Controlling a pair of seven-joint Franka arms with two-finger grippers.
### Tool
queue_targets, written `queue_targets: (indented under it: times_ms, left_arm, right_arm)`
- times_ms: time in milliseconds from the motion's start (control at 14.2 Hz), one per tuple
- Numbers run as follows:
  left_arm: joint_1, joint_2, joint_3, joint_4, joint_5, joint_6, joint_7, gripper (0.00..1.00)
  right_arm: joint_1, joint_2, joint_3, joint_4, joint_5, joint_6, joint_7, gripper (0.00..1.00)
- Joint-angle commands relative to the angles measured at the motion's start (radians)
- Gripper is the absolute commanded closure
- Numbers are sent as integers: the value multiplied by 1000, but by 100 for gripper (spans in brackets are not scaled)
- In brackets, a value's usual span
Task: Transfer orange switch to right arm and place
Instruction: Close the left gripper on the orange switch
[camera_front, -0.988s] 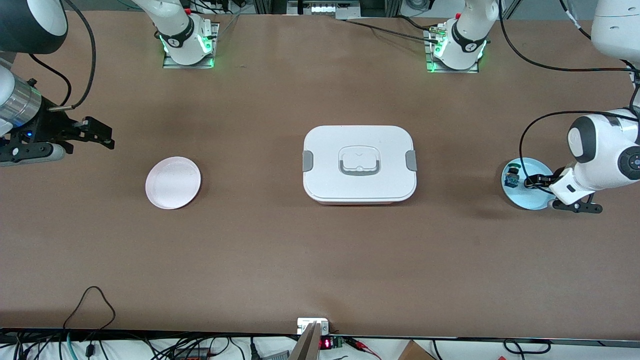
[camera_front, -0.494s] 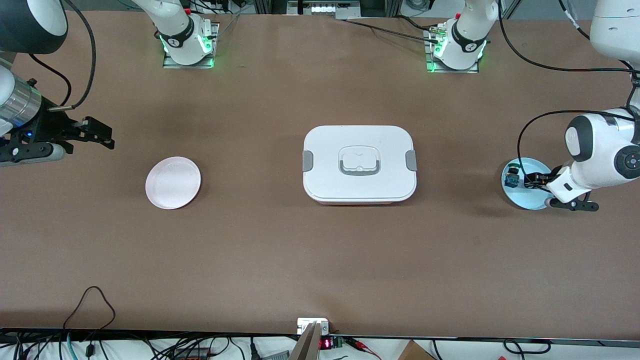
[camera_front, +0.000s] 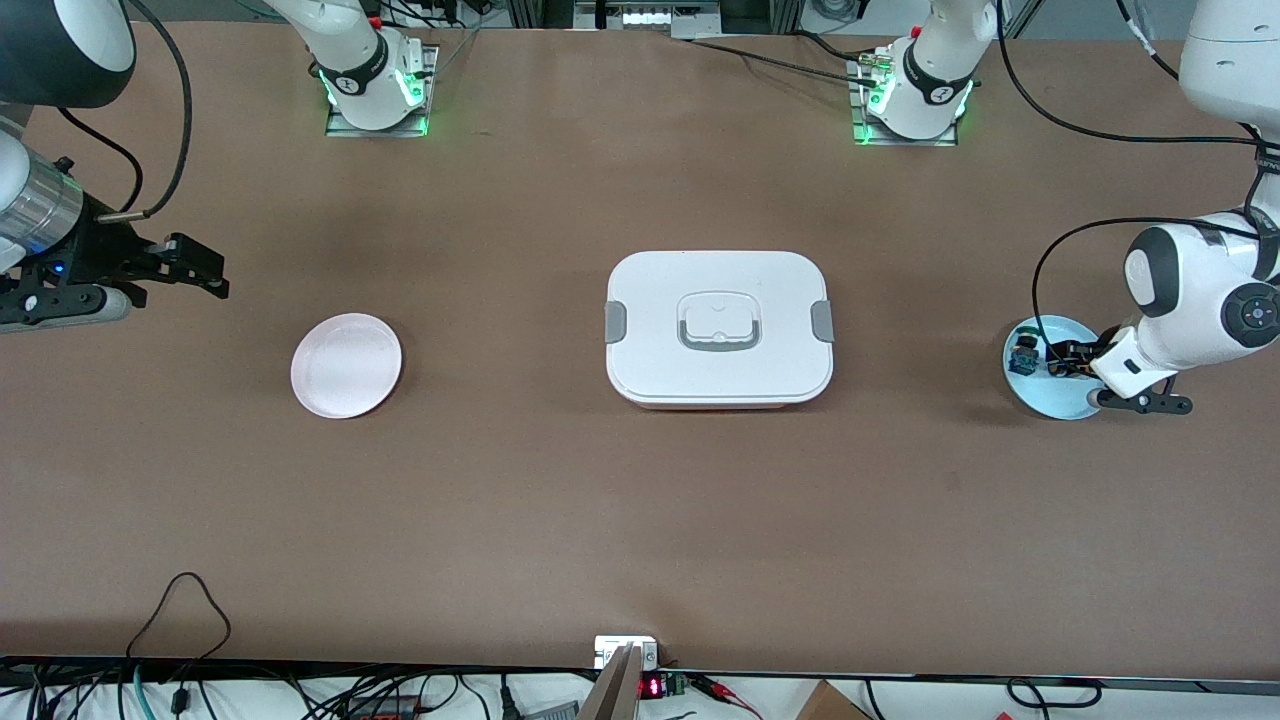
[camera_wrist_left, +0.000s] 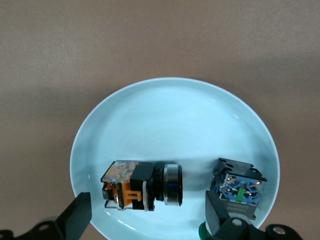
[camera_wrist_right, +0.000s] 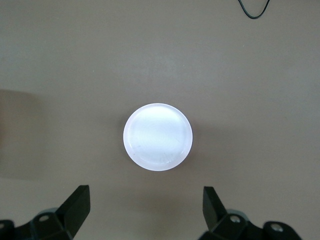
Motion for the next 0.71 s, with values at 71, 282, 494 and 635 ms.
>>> queue_targets:
  times_ms: [71, 282, 494, 635]
  left_arm:
    - [30, 12, -17, -24, 16, 36, 17, 0]
    - [33, 27, -20, -26, 16, 56, 17, 0]
    - [36, 38, -30, -26, 15, 79, 17, 0]
    - [38, 44, -30, -23, 7, 81, 17, 14]
  right_arm:
    - [11, -9, -7, -2, -17, 4, 8, 0]
    - [9, -9, -7, -2, -17, 4, 8, 0]
    - [11, -7, -7, -2, -17, 4, 8, 0]
    - [11, -7, -7, -2, -17, 4, 8, 0]
